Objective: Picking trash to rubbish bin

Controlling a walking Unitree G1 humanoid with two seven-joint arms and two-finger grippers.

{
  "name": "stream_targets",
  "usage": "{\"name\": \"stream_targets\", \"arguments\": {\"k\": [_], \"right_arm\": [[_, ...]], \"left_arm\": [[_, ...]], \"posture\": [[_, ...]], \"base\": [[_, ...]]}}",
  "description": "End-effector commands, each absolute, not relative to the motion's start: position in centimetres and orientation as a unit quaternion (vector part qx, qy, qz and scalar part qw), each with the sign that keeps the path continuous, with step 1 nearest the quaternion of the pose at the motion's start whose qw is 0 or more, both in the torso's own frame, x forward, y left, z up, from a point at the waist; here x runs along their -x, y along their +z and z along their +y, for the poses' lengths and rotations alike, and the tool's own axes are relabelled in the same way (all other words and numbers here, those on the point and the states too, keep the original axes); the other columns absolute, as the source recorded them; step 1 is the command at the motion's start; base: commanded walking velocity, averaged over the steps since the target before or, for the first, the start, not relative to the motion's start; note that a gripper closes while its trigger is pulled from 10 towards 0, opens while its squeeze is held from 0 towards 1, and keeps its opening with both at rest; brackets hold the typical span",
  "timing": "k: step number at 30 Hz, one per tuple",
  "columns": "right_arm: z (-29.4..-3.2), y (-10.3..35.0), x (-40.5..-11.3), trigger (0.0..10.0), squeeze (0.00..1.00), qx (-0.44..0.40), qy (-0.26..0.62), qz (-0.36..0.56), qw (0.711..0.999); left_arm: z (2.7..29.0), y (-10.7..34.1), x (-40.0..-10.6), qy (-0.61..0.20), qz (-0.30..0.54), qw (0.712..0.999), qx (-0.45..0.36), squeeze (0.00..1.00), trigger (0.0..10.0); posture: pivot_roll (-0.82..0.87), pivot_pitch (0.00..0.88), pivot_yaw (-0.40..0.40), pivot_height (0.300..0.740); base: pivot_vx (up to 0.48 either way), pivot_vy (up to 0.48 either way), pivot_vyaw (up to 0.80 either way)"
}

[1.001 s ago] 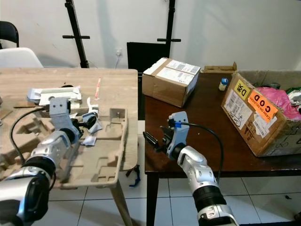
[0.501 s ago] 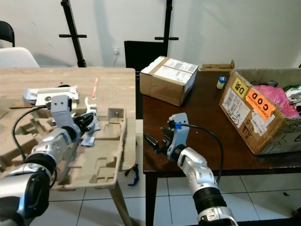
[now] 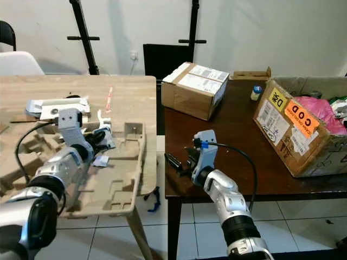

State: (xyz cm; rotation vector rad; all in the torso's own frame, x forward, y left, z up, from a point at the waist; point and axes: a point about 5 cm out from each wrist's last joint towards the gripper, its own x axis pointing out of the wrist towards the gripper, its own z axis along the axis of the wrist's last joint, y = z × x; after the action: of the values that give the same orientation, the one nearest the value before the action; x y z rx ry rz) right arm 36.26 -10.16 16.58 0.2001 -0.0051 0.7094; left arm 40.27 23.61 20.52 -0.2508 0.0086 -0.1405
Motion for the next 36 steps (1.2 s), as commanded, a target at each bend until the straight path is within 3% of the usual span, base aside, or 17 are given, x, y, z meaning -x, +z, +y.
{"name": "stream_targets", "arguments": {"k": [1,7,10,21,26,27,28,29,30,31,36], "right_arm": [[-9.6,16.6,-35.7,10.0,0.0,-0.103,0.382,-0.003,0.918],[-7.7,17.6,-32.9,10.0,0.0,-0.094,0.532,-0.01,0.842],[-7.4,17.6,-32.4,10.0,0.0,-0.088,0.553,-0.009,0.828],[-7.2,17.4,-32.5,10.0,0.0,-0.084,0.542,-0.002,0.836],[-7.6,17.2,-32.8,10.0,0.0,-0.086,0.524,0.001,0.848],[-7.6,17.2,-32.8,10.0,0.0,-0.086,0.524,0.001,0.848],[-7.6,17.2,-32.8,10.0,0.0,-0.085,0.52,0.001,0.85],[-7.6,17.2,-32.8,10.0,0.0,-0.085,0.52,0.001,0.85],[-7.6,17.2,-32.8,10.0,0.0,-0.084,0.518,0.002,0.851],[-7.6,17.1,-32.9,10.0,0.0,-0.084,0.517,0.002,0.852],[-7.6,17.0,-32.8,10.0,0.0,-0.085,0.513,0.002,0.854]], "left_arm": [[24.1,20.9,-40.2,-0.073,0.001,0.989,0.131,0.0,0.0],[24.4,22.2,-40.2,-0.091,-0.031,0.984,0.151,0.0,0.0],[24.3,22.6,-40.2,-0.107,-0.042,0.981,0.156,0.0,0.0],[24.0,23.3,-40.2,-0.148,-0.059,0.973,0.164,0.0,0.0],[24.5,26.2,-40.2,-0.179,-0.135,0.942,0.249,0.0,0.0],[24.5,26.2,-40.2,-0.179,-0.135,0.942,0.249,0.0,0.0],[24.7,25.8,-40.3,-0.157,-0.091,0.968,0.171,0.0,0.0],[24.7,25.8,-40.3,-0.157,-0.091,0.968,0.171,0.0,0.0],[24.9,24.7,-40.3,-0.136,-0.043,0.987,0.077,0.18,4.8],[25.2,24.1,-40.2,-0.12,-0.018,0.992,0.03,1.0,10.0],[27.8,25.0,-39.8,-0.013,-0.068,0.994,0.088,1.0,10.0]], "posture": [[0.02,0.195,-0.041,0.74],[0.02,0.192,-0.044,0.74],[0.02,0.191,-0.048,0.74],[0.02,0.185,-0.048,0.74],[0.02,0.182,-0.042,0.74],[0.02,0.182,-0.042,0.74],[0.03,0.182,-0.039,0.74],[0.03,0.182,-0.039,0.74],[0.03,0.182,-0.039,0.74],[0.03,0.182,-0.034,0.74],[0.03,0.177,-0.032,0.74]], "base": [[0.0,0.0,0.0],[0.0,0.0,0.0],[0.0,0.0,0.0],[0.0,0.0,0.0],[0.0,0.0,0.0],[0.0,0.0,0.0],[0.0,0.0,0.0],[0.0,0.0,0.0],[0.0,0.0,0.0],[0.0,0.0,0.0],[0.0,0.0,0.0]]}}
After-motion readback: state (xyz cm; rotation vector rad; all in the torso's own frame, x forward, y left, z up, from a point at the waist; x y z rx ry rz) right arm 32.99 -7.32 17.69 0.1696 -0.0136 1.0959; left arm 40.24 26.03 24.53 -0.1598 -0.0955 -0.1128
